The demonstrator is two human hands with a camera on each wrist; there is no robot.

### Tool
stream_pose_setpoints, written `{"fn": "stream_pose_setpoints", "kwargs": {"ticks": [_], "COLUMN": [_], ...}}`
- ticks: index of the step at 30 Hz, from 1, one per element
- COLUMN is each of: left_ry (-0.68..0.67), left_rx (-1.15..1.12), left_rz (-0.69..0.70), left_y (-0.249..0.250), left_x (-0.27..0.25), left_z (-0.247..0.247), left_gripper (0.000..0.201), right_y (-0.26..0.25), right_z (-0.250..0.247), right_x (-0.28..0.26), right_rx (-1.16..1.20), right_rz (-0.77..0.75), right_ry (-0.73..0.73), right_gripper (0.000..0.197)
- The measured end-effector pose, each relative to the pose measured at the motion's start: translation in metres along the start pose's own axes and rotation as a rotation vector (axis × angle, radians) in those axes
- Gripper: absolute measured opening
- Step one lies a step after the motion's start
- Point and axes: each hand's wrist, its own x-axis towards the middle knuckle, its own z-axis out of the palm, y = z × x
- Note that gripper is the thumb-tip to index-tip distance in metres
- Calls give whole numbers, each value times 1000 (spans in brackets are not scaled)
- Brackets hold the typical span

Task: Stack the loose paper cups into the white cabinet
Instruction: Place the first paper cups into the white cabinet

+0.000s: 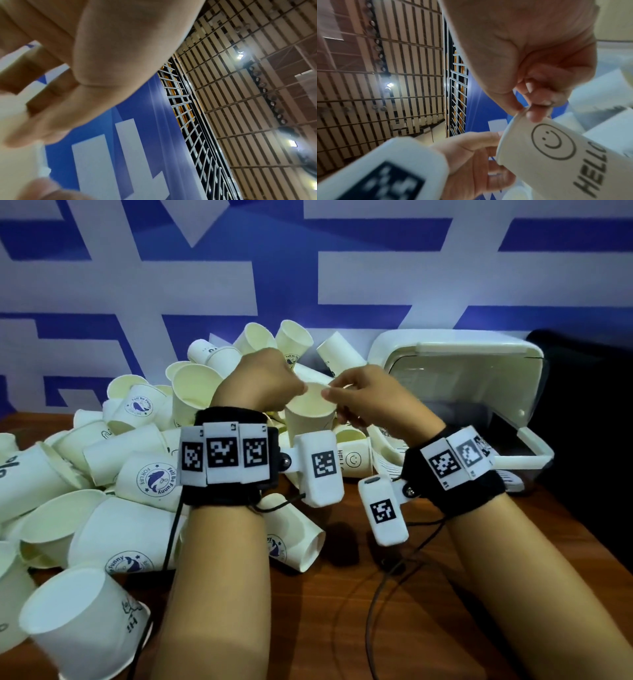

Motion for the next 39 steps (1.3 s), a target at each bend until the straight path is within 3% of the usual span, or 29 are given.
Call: {"fn": "stream_pose_setpoints", "kwargs": {"ticks": [6, 12, 16, 24, 31, 39], "left_ry": [30, 16, -7, 11, -89, 67], "left_rx": [-477, -684, -799, -750, -862, -724], "left_rz": [124, 280, 260, 255, 227, 245], "left_y": [24, 51, 69, 87, 81, 68], "left_x": [1, 5, 12, 27, 34, 46], "left_z": [30, 66, 89, 123, 129, 137], "left_gripper": [16, 22, 26, 26, 26, 30], "right_y": [-1, 8, 21, 50, 60, 79], "right_z": [-50, -91, -114, -132, -131, -114], "right_x": [-9, -18, -24, -19, -13, 9], "right_rx": [-29, 25, 54, 45, 46, 113], "right_rz": [18, 90, 134, 204, 240, 209], "right_ry": [160, 258, 299, 396, 389, 372], "right_gripper": [17, 19, 21, 21, 21, 23]}}
